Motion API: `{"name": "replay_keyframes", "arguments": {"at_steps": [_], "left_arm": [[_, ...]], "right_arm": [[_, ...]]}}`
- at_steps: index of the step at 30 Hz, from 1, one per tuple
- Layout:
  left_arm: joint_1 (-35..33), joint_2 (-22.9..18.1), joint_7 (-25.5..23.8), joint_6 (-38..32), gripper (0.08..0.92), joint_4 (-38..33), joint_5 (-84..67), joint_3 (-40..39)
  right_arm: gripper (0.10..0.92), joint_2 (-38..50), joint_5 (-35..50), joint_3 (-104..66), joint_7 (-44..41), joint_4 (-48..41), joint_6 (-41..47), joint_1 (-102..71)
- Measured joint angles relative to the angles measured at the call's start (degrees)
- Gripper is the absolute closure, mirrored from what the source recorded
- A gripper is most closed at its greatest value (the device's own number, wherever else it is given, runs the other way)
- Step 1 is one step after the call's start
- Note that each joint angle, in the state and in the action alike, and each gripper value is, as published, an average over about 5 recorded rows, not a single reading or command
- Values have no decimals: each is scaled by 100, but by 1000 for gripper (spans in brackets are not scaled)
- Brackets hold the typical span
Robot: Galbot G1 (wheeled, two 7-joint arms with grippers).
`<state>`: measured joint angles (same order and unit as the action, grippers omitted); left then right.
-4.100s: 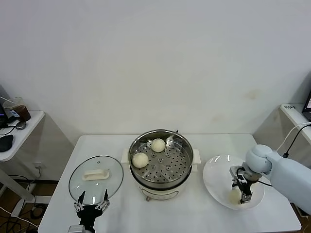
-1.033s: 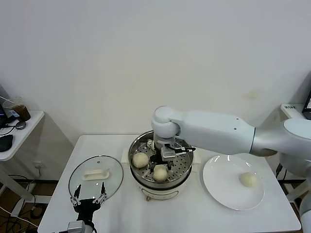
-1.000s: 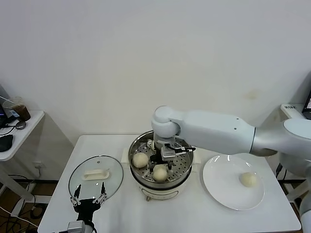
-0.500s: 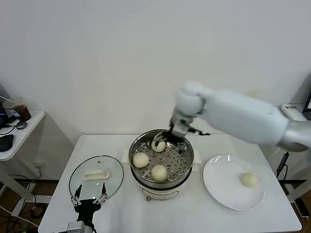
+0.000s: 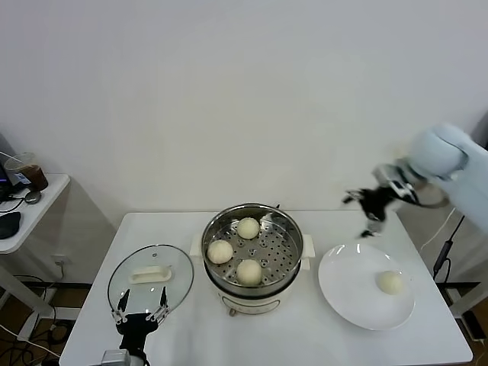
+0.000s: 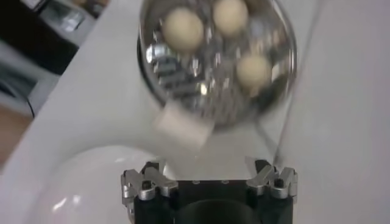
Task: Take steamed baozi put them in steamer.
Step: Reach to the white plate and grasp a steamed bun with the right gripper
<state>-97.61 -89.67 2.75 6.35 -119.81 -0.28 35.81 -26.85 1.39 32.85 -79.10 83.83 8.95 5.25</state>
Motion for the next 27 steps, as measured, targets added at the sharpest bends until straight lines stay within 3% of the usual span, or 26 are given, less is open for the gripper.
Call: {"name": "replay_keyframes", "arguments": {"at_steps": [13, 27], "left_arm": [[-194, -17, 3, -6, 177, 71, 6, 77], [-126, -53, 6, -7, 177, 235, 24, 105]], "right_arm": [[203, 89, -1569, -1226, 142, -580, 22, -1849], [203, -438, -2278, -1617, 405, -1193, -119, -2537]]}}
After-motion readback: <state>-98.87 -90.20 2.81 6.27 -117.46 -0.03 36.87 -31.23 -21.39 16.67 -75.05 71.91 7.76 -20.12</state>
